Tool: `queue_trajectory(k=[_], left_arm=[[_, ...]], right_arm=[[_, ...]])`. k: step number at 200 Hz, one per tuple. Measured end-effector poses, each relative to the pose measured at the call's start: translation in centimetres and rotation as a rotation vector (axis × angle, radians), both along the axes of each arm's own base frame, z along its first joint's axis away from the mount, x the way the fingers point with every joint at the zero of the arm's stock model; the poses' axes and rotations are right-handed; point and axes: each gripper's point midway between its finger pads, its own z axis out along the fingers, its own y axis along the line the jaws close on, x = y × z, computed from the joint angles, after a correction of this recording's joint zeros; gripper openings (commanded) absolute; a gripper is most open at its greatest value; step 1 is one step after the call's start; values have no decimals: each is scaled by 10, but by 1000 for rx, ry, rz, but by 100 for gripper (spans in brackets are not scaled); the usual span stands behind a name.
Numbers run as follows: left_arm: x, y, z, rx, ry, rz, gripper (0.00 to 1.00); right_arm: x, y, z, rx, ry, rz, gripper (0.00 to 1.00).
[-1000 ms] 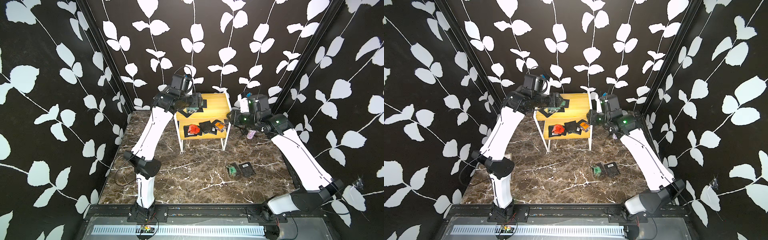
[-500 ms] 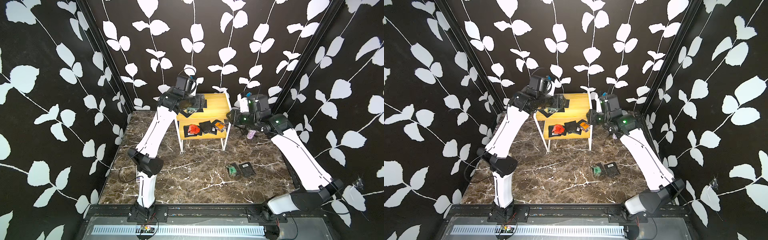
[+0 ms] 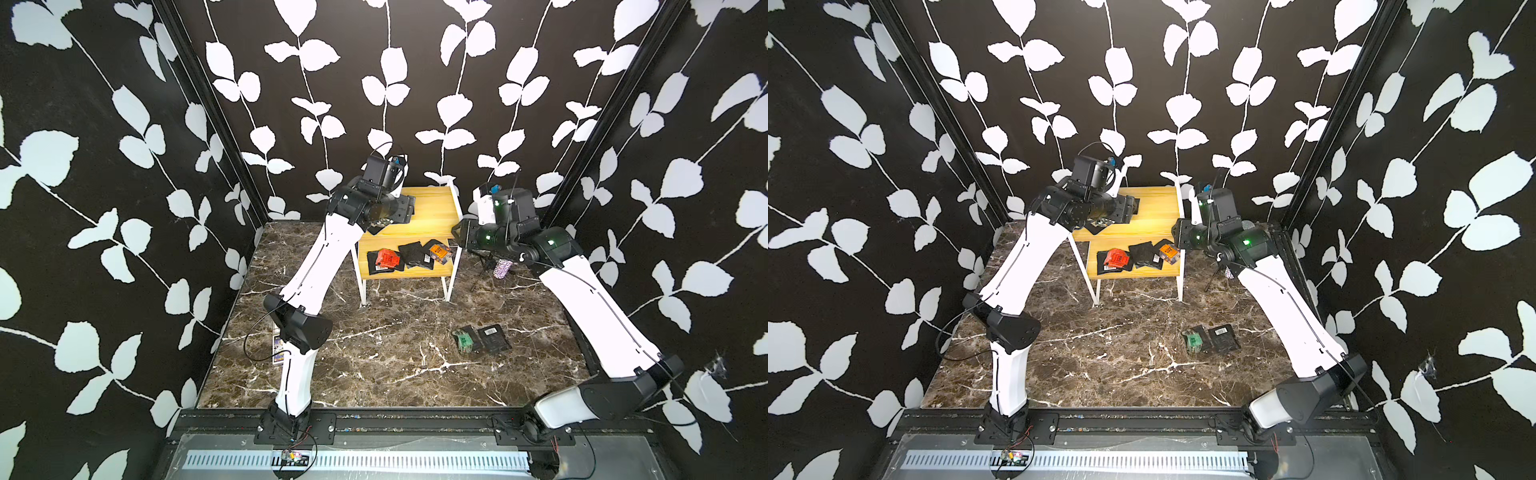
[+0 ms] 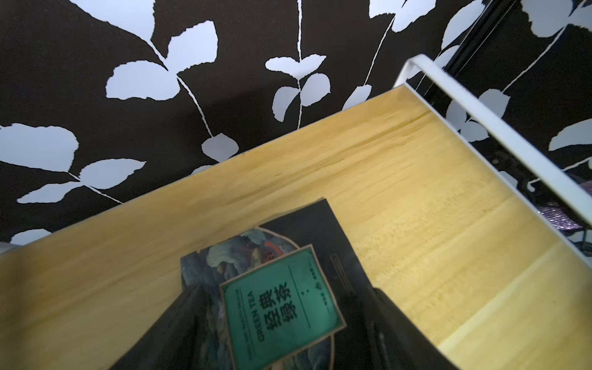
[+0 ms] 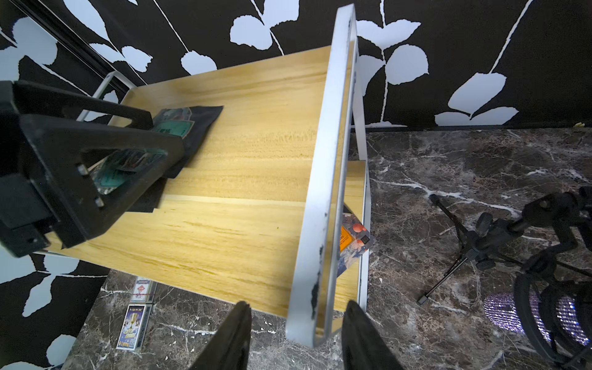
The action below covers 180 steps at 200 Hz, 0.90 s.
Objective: Remove the tea bags from the shelf
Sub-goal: Pick up the tea bag from the shelf.
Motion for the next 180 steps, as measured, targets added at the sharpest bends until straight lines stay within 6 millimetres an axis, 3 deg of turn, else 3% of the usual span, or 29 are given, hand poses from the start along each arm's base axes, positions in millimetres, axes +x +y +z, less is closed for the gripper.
queue_trajectory(k=[42,87,131,148,161,180], left_arm=[[0,-3,-8,58,-16,-2,69],[0,-8,-8,73,-35,-12,58],[-1,-12,-8,68,-37,-33,40],[-2,-13,-8,65,-35,-43,39],[-2,-14,-8,64,-36,-48,29],[-2,-16,-7,59,-35,-57,27]], right_arm=[[2,0,0,2,-3,-3,47],[5,-3,2,8,-9,-10,46],[6,-3,2,10,-12,-12,46],[6,-4,1,12,-11,-16,46],[7,-4,1,14,-10,-18,46],[8,-4,1,22,-9,-21,46]])
